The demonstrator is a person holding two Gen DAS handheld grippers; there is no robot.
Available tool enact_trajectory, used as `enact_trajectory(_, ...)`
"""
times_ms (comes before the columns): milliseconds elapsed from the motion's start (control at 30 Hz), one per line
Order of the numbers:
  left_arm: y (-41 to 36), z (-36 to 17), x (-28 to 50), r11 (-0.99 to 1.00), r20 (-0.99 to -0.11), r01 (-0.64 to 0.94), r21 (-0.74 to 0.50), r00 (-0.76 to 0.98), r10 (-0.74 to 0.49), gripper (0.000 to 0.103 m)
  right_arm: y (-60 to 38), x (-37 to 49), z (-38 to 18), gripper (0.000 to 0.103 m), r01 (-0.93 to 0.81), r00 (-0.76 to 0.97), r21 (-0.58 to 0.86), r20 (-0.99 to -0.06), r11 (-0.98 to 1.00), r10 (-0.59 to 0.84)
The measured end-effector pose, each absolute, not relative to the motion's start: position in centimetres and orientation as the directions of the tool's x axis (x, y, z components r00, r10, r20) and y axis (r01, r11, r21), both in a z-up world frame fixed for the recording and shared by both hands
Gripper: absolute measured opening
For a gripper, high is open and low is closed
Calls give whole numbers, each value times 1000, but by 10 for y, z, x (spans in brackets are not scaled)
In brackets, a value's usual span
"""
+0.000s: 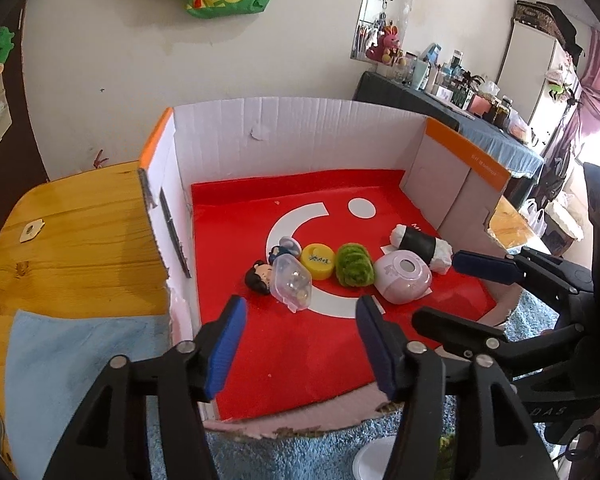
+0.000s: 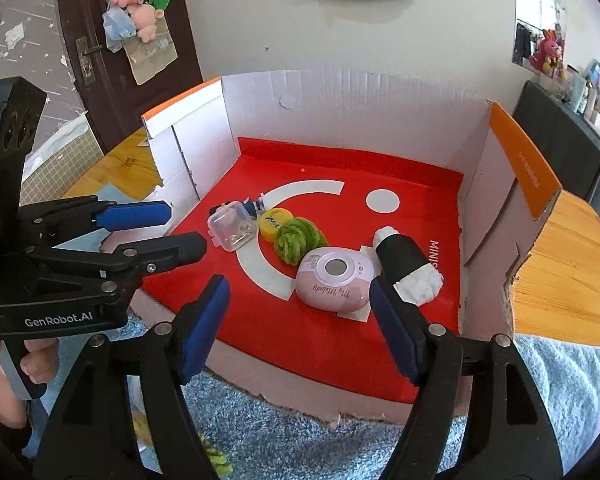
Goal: Organize objects
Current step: 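Open both grippers to release the cup and container, then withdraw both grippers from the box toward the remaining toys on the towel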
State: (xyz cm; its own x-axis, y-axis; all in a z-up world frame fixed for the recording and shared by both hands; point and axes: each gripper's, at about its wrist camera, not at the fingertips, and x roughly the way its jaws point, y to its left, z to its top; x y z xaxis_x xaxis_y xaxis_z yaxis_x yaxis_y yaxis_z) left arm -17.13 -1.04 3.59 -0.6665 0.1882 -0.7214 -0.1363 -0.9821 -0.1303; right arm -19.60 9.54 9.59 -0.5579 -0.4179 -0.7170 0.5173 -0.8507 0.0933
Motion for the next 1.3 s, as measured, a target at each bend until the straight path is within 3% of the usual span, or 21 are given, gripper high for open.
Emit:
enact_trajectory(367,-17,48,-148,-983,-686,-122,-135,-705,182,77,102,-175,108,90,516,-597,84,-679,-853,-428)
enact_trajectory(667,-12,57,-126,-987,-659,-124,-99,-736,159,94,111,-157,117,103,507,-627,87,-646,-858,-436)
enact_trajectory(1300,-8,57,-91,-988,-652,-119,-102,-742,157,103,126,-123,115,103,486,-649,87,-631,-870,-425)
